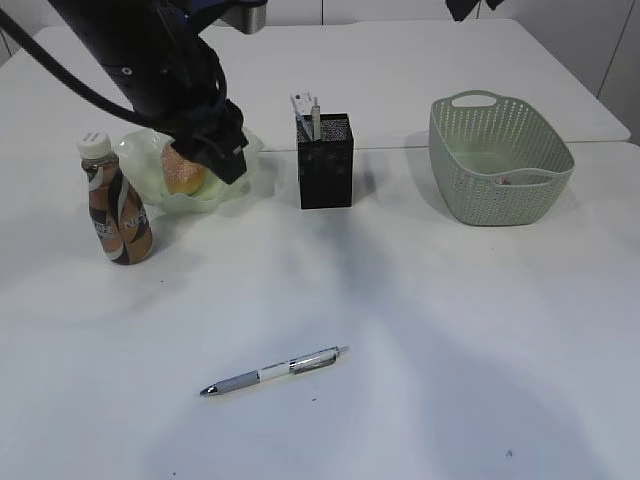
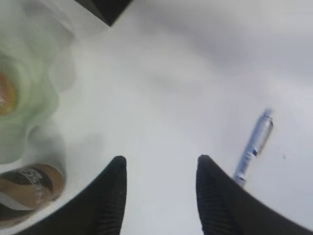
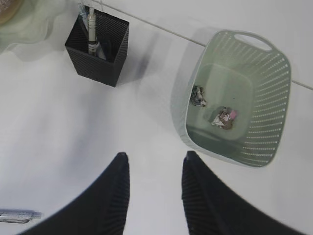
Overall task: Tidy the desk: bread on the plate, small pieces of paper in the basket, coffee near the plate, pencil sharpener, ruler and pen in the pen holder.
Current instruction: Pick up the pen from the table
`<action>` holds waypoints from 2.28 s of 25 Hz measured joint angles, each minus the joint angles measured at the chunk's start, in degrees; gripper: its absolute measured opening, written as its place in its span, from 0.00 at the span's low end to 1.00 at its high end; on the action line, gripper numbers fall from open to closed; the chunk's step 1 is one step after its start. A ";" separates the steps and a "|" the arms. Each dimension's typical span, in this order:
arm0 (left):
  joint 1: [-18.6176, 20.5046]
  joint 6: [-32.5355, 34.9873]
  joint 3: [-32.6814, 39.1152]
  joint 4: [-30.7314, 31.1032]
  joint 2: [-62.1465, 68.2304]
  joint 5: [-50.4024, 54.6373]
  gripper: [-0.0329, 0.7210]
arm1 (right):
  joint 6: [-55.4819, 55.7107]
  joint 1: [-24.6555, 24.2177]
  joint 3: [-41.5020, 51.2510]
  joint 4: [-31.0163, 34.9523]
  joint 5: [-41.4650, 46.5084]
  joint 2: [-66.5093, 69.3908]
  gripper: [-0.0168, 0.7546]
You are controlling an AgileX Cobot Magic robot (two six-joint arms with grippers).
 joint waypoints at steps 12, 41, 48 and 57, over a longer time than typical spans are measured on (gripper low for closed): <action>-6.01 5.14 -0.04 -1.90 5.28 5.61 0.46 | 0.00 0.00 0.00 1.66 0.00 -1.06 0.41; -9.44 5.27 6.23 -2.70 12.24 1.88 0.46 | 3.04 -0.60 31.27 -1.88 0.15 -35.21 0.41; -9.44 5.27 6.26 -3.16 15.53 -0.27 0.46 | 3.04 -0.60 35.07 -3.91 0.15 -36.00 0.41; -9.97 5.27 6.26 -3.38 19.08 -0.27 0.46 | 3.14 -0.60 35.15 -5.49 0.15 -36.27 0.41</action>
